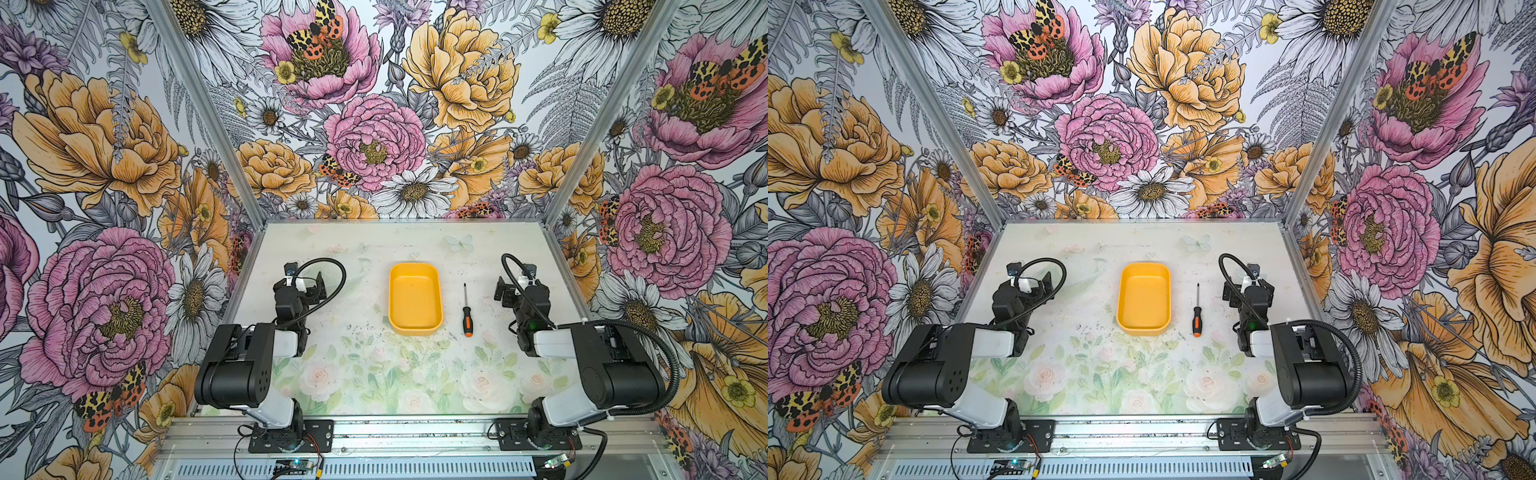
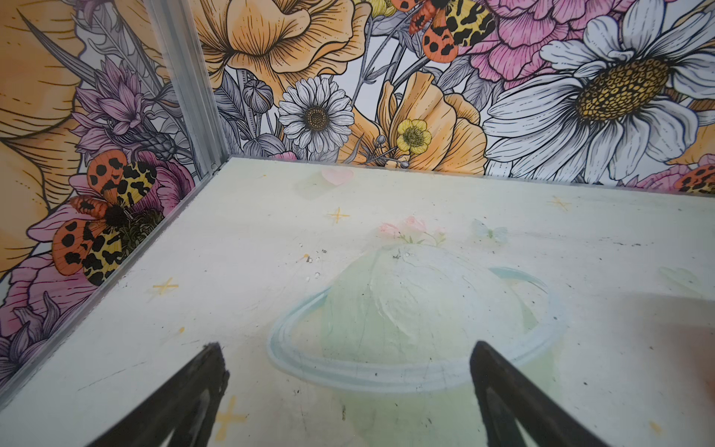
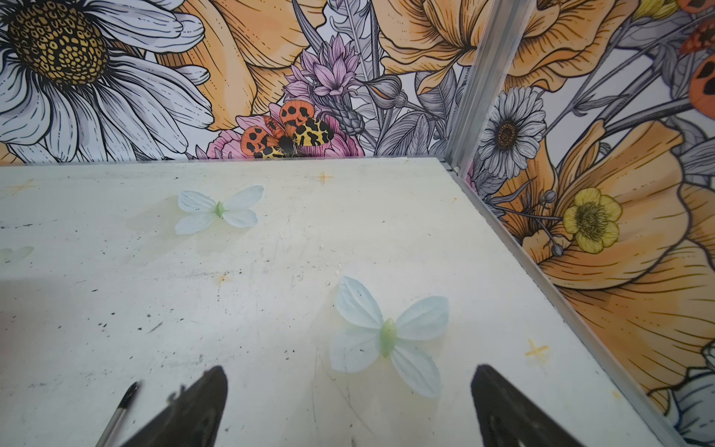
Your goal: Put the screwdriver in the bin
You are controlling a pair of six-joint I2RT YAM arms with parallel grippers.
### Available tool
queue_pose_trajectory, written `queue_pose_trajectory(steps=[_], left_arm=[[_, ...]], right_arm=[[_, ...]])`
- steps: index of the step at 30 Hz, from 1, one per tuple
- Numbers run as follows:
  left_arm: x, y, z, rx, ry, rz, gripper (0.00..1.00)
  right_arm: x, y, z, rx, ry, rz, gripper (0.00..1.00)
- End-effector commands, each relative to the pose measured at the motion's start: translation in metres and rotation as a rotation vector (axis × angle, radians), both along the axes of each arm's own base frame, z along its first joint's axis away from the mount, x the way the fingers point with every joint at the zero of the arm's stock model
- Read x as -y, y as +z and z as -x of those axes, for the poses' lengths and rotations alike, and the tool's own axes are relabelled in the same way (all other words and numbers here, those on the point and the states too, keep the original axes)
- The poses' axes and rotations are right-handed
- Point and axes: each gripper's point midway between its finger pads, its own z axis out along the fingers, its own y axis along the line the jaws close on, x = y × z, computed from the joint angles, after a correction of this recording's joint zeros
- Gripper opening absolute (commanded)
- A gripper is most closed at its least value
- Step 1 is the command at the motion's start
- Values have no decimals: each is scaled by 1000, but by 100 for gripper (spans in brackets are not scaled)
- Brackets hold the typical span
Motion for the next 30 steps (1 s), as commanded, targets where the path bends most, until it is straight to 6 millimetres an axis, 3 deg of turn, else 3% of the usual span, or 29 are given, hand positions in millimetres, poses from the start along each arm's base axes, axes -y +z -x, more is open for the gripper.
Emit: queue_pose_trajectory(steps=[1, 4, 9, 15, 21, 24, 30], left_arm=[[0, 4, 0, 17, 3, -13, 99], [-6, 9, 4, 35, 58, -19, 99], [-6, 27, 14, 62, 66, -22, 99], [3, 55, 19, 64, 38, -44, 99], [28, 84, 25, 90, -84, 38, 99], [32, 84, 29, 62, -79, 139, 99], [55, 65, 37, -3, -136, 299, 99]], right_arm=[[0, 9, -5, 31, 0, -12, 99], [-7, 11, -5, 34, 41, -7, 99], [2, 23, -1, 50, -10, -10, 99], [1, 60, 10, 34, -18, -47, 99], [-39, 85, 18, -90, 134, -277, 97], [-58, 77, 22, -167, 167, -412, 96], [-99, 32, 36, -317, 199, -500, 95]])
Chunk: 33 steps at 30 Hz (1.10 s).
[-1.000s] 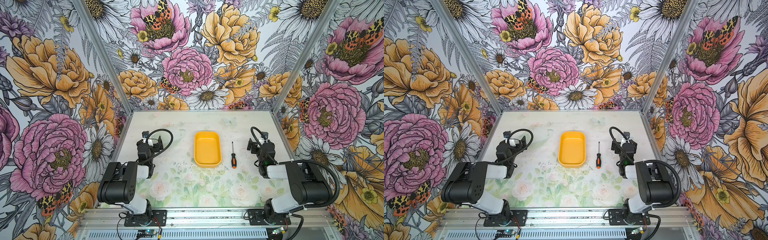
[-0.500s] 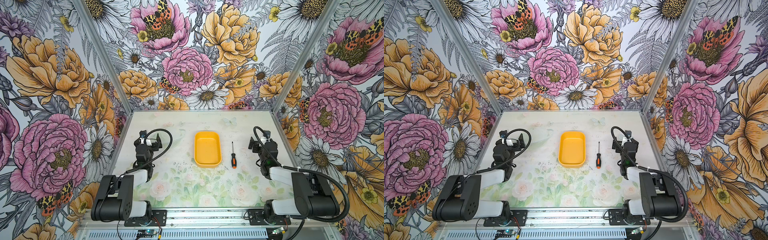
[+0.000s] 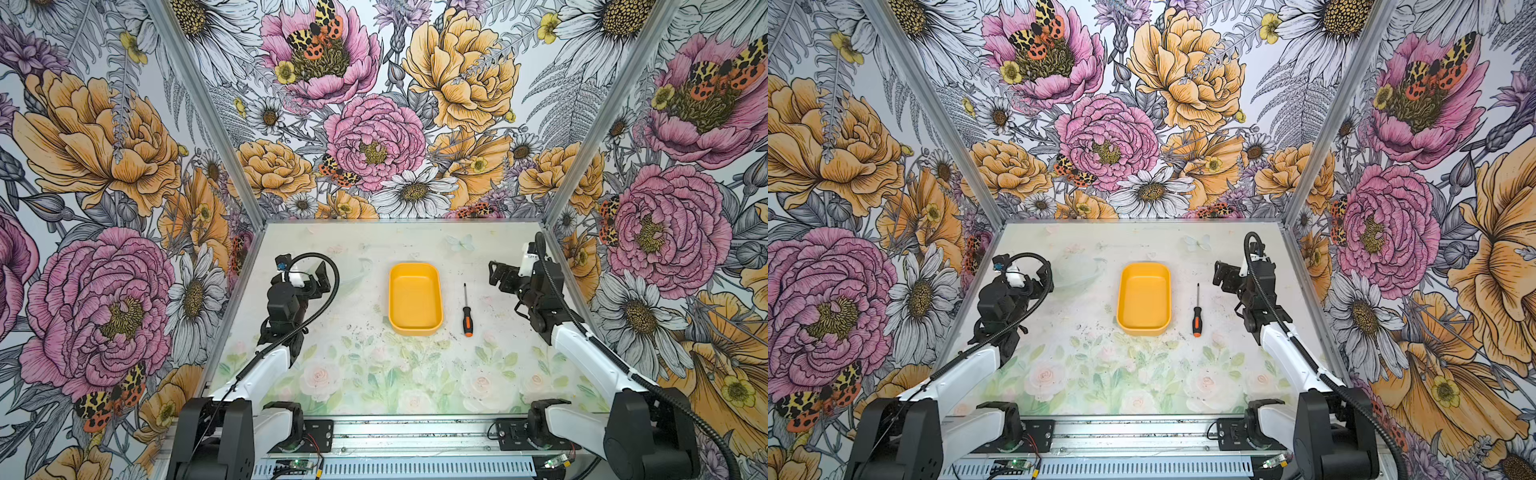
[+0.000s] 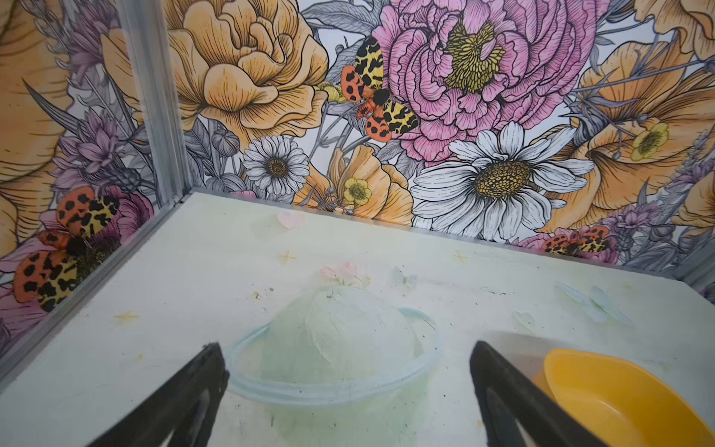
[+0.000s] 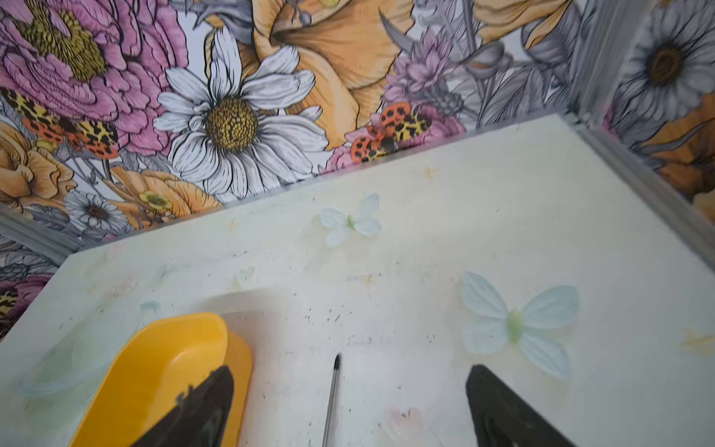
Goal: Put the screwdriver in the bin
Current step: 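Move the right gripper over the screwdriver handle beside the yellow tray, then lower the right gripper and close it on the screwdriver handle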
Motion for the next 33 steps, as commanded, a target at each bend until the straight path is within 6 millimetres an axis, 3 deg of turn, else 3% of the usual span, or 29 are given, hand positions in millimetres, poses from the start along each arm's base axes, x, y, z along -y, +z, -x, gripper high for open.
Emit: queue_pose_trajectory(steps=[1, 5, 16, 22, 33], left_arm=[[20, -20, 6, -81, -65, 120, 99], [39, -32, 7, -119, -114, 142, 99], [83, -52, 5, -199, -246, 145, 99], [92, -58, 7, -226, -283, 174, 99], [100, -60, 8, -245, -305, 175, 99]], right_arm=[[-26, -48, 22, -178, 26, -65, 95], [-48, -73, 34, -241, 58, -63, 92], [-73, -114, 57, -318, 64, 59, 86], [-74, -128, 62, -358, 42, 78, 84], [-66, -149, 76, -387, 26, 110, 71]])
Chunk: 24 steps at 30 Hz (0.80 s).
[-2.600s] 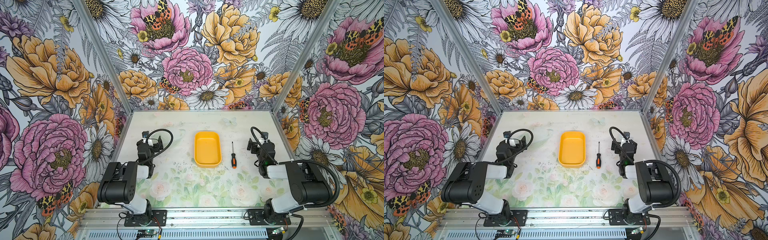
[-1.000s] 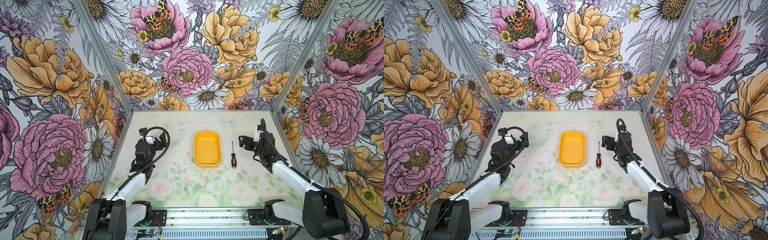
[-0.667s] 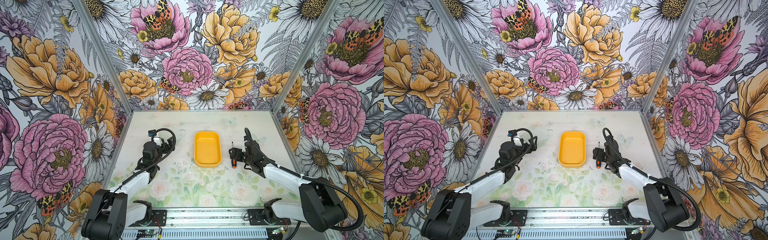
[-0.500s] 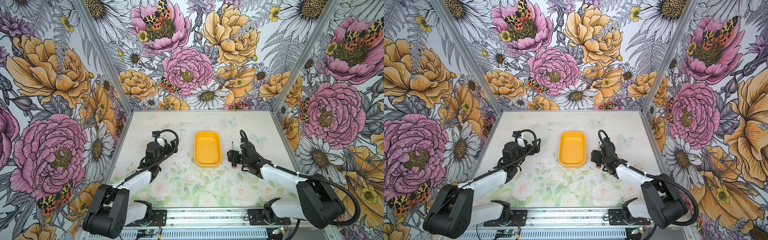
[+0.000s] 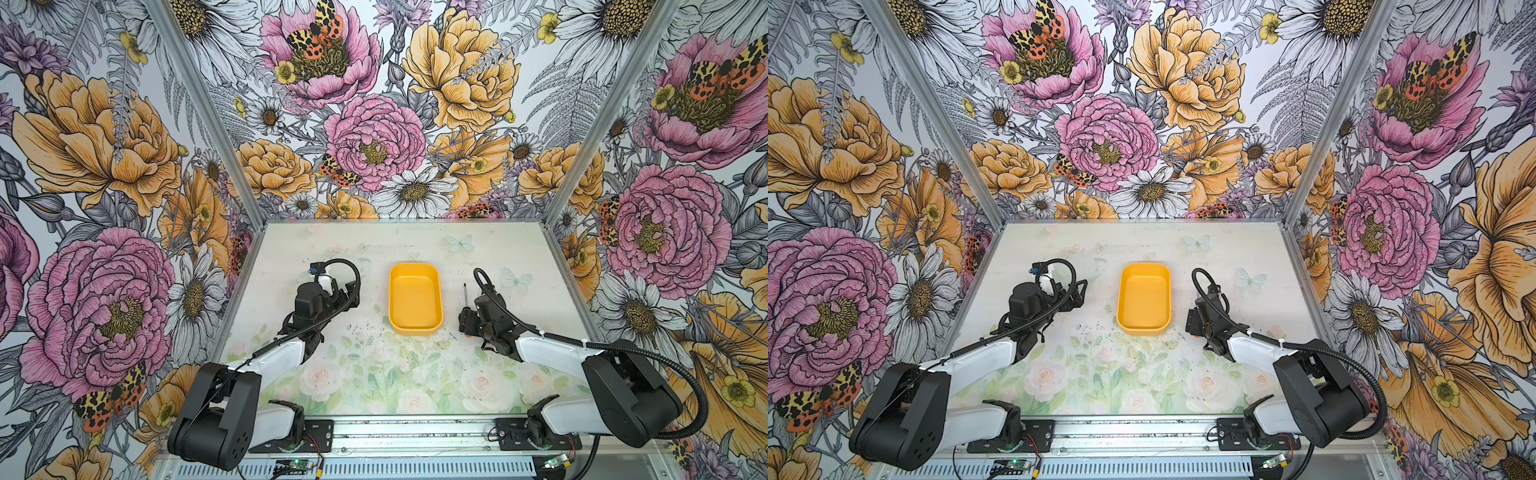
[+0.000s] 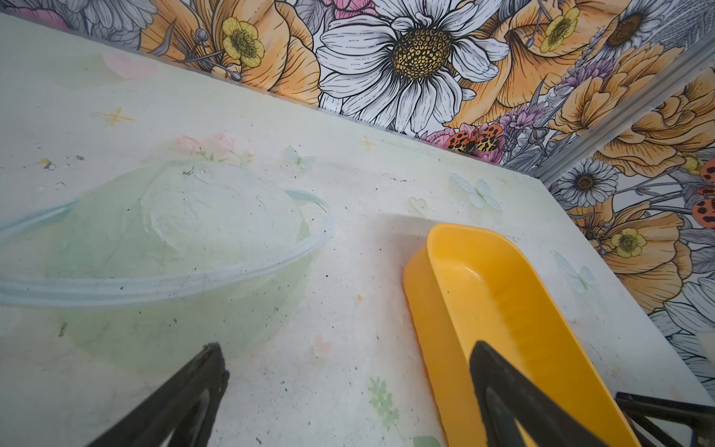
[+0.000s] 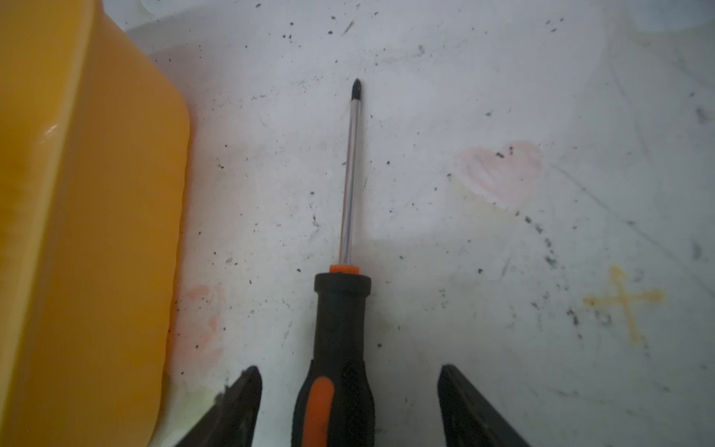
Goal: Put the screwdriver in the bin
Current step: 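Lower the right gripper and close it on the screwdriver handle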
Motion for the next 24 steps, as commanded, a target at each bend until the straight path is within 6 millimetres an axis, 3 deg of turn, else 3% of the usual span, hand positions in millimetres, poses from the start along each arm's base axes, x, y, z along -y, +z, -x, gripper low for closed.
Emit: queue_pose_trajectory(steps=[1, 24], left_arm=[[8, 5, -1, 0, -25, 22, 99], [10, -1, 0, -27, -36, -2, 99]], right_arm=[[1, -5, 0, 7, -14, 12, 70], [-10, -22, 5, -50, 31, 43, 40]])
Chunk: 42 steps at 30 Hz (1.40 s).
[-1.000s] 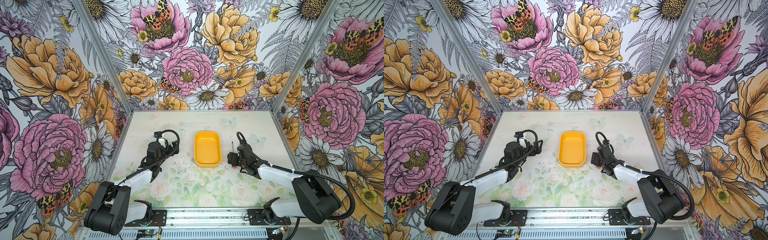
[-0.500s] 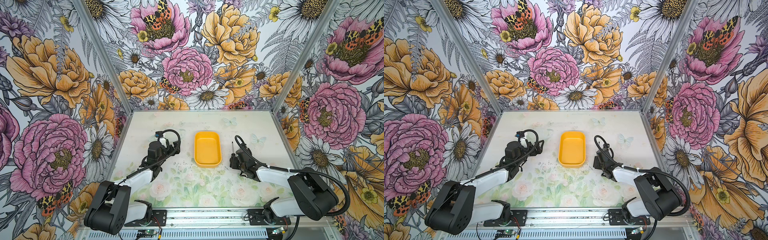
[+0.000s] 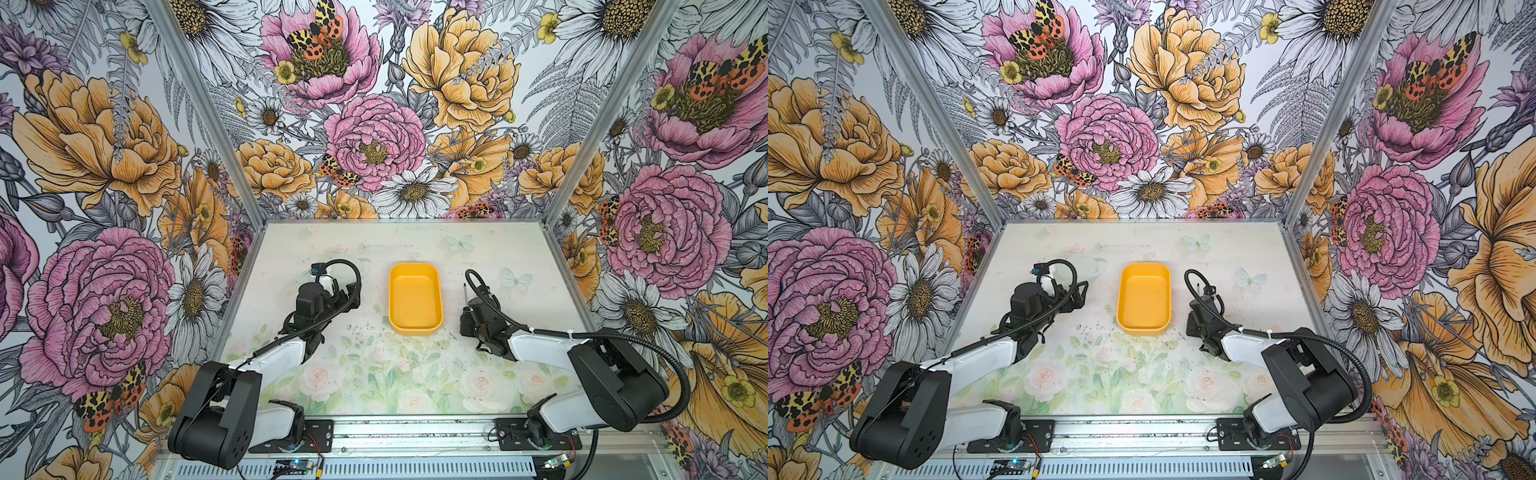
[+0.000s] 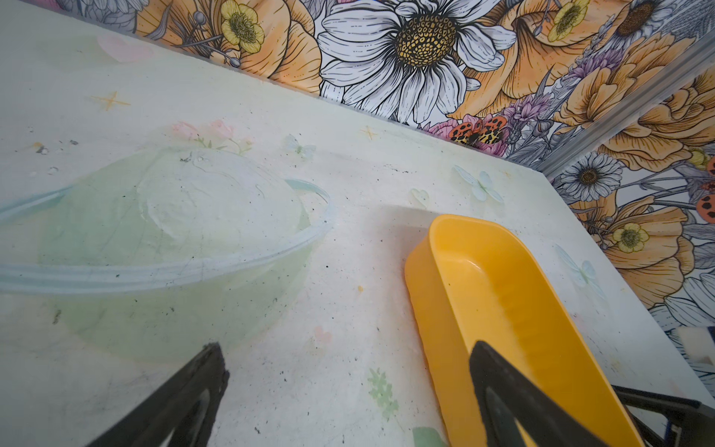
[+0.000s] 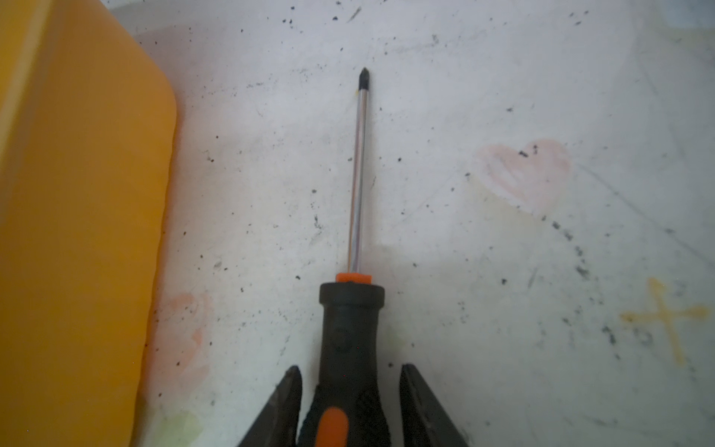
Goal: Put the screwdriver in the bin
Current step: 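Lower the right gripper and close it on the screwdriver handle, then lift the screwdriver with the right gripper and carry it over the tray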
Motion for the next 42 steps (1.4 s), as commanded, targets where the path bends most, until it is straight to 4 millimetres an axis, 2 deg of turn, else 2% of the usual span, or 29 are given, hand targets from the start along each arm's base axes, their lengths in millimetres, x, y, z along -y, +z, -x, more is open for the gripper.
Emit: queue_pose_trajectory(steps=[1, 5, 9, 12, 18, 26, 28, 30, 34, 37, 41, 42], left_arm=[[8, 6, -3, 3, -31, 1, 99], [8, 6, -2, 3, -31, 2, 99], [8, 7, -1, 5, -32, 0, 99], [8, 7, 0, 5, -32, -1, 99], [6, 7, 2, 2, -30, -6, 99], [2, 10, 6, 8, -17, -25, 99], [2, 11, 7, 11, -17, -25, 99], [2, 11, 7, 9, -18, -24, 99], [3, 11, 8, 6, -20, -21, 99], [2, 11, 8, 8, -18, -23, 99], [0, 11, 9, 0, -17, -41, 99], [0, 10, 10, -7, -15, -45, 99]], right_arm=[[-3, -12, 13, -72, 24, 7, 38], [-3, -14, 16, -81, 29, 8, 25], [-8, -7, 13, -69, 37, -15, 2], [-14, 7, 8, -39, 42, -57, 0], [-14, 55, -9, 61, -26, -194, 0], [5, 145, -27, 287, -195, -304, 0], [3, 166, -30, 339, -232, -317, 0], [-5, 183, -34, 368, -234, -320, 0], [-36, 205, -42, 399, -206, -273, 0], [-64, 210, -45, 407, -170, -223, 0], [-97, 203, -47, 393, -138, -171, 0], [-110, 203, -43, 394, -115, -157, 0]])
